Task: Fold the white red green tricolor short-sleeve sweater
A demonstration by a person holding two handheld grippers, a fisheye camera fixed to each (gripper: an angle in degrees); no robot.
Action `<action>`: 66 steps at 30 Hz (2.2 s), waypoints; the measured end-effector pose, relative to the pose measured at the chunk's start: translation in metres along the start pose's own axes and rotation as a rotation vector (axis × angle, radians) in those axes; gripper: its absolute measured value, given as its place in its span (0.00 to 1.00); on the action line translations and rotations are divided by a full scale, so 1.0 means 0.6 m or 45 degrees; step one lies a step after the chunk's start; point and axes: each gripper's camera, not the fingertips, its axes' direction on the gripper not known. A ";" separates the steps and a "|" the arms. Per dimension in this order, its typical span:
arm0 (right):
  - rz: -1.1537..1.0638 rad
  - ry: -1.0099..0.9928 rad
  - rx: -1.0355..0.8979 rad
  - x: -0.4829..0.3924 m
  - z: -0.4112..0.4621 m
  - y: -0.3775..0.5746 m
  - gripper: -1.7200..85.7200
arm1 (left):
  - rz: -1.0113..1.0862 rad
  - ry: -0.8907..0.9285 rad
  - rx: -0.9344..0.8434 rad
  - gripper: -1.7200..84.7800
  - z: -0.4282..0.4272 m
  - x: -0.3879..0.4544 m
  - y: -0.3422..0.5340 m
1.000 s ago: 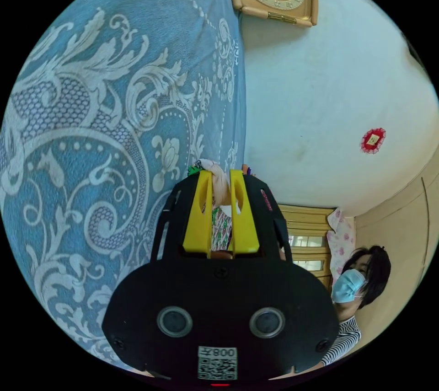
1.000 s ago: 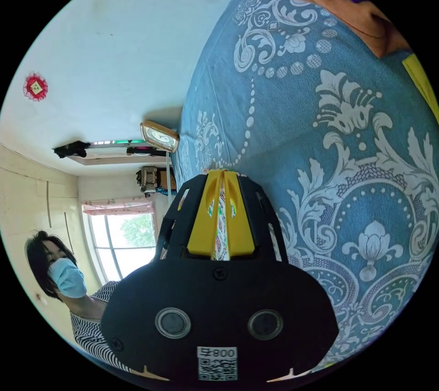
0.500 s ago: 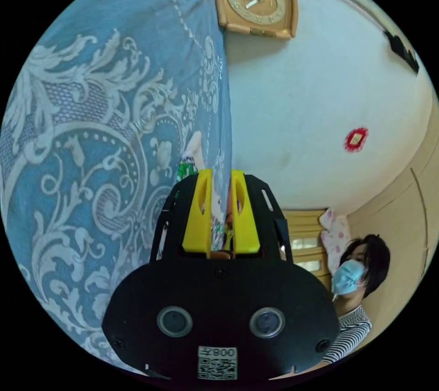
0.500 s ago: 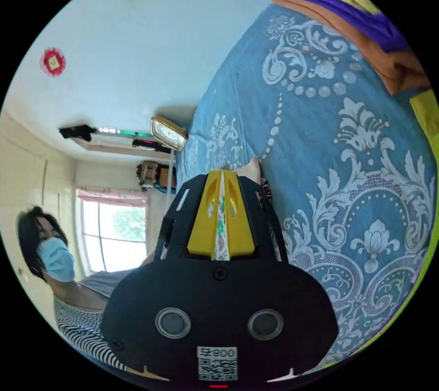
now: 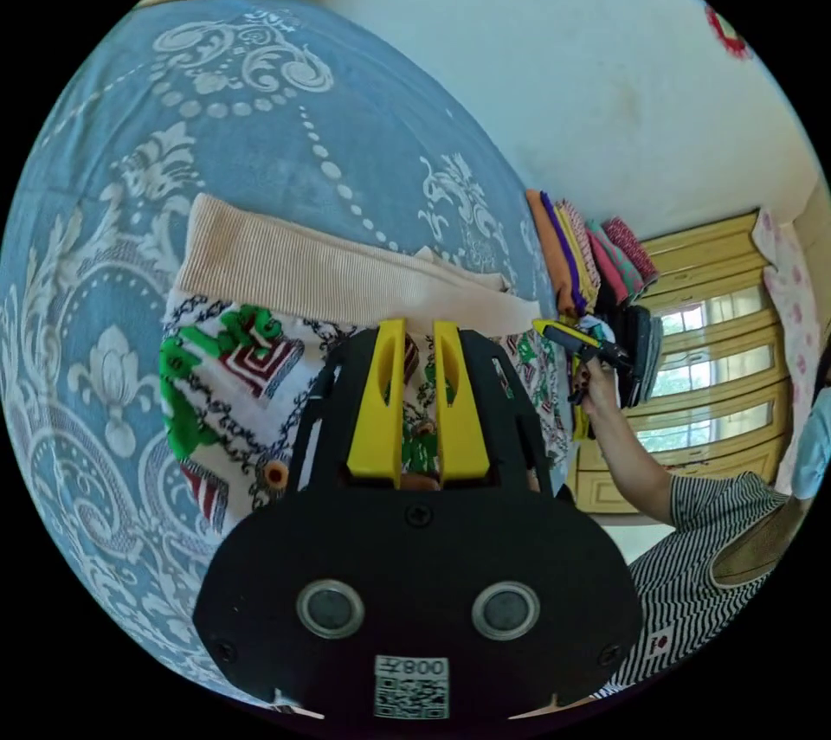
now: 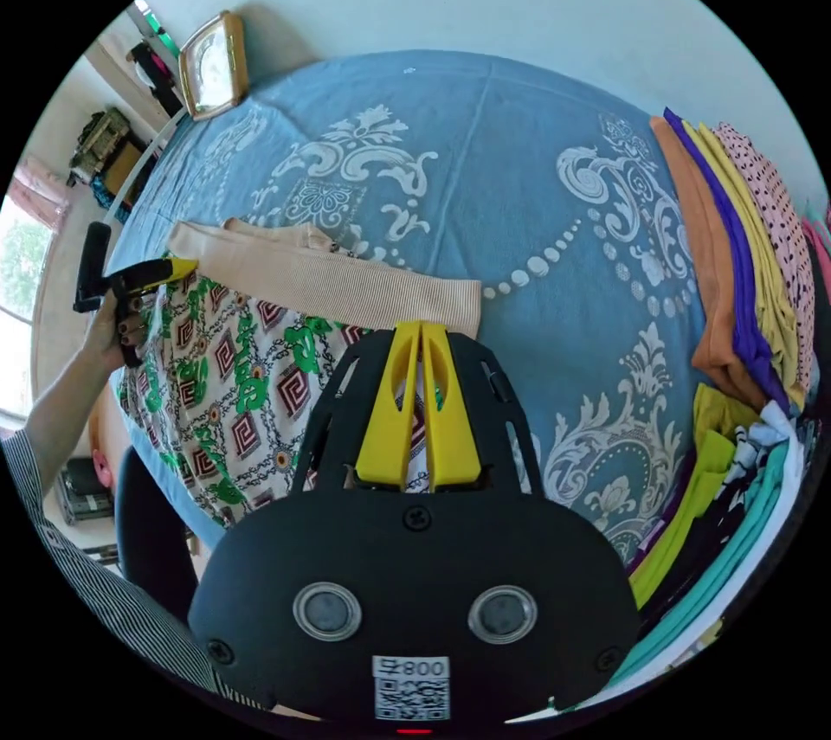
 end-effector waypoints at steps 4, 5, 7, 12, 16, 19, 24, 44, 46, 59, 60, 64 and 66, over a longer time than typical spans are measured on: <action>0.059 0.031 0.032 -0.008 -0.034 -0.018 0.02 | 0.012 0.026 0.011 0.06 0.003 0.021 -0.011; 0.058 0.053 0.022 -0.013 -0.042 -0.024 0.02 | 0.019 0.015 0.009 0.06 0.003 0.025 -0.010; 0.040 0.028 0.009 -0.023 -0.053 -0.028 0.02 | 0.040 -0.024 0.023 0.06 -0.002 0.038 -0.004; -0.007 0.015 0.103 -0.083 -0.120 -0.021 0.02 | 0.024 -0.021 0.017 0.05 -0.002 0.043 0.012; -0.109 0.041 0.126 -0.147 -0.142 -0.022 0.02 | 0.033 -0.017 0.027 0.04 -0.001 0.048 0.025; -0.137 0.160 0.027 -0.169 -0.116 -0.032 0.02 | 0.015 -0.015 0.038 0.03 0.000 0.044 0.034; -0.160 0.207 0.056 -0.181 -0.137 -0.015 0.02 | 0.050 -0.048 0.023 0.03 -0.004 0.045 0.061; -0.020 0.102 0.052 -0.055 -0.252 0.043 0.02 | 0.018 -0.042 0.148 0.05 -0.095 -0.030 0.282; 0.006 0.040 0.083 -0.034 -0.280 0.069 0.02 | 0.013 -0.039 0.167 0.05 -0.122 -0.041 0.332; 0.032 -0.133 -0.033 0.025 -0.407 0.442 0.02 | -0.272 -0.146 0.139 0.09 -0.231 -0.120 0.678; 0.077 -0.144 -0.040 0.044 -0.412 0.472 0.02 | -0.285 -0.147 0.178 0.10 -0.244 -0.127 0.701; 0.239 -0.220 -0.017 0.112 -0.426 0.550 0.03 | -0.304 -0.206 0.168 0.11 -0.262 -0.155 0.754; 0.330 -0.328 -0.005 0.155 -0.426 0.589 0.05 | -0.330 -0.185 0.146 0.12 -0.264 -0.173 0.770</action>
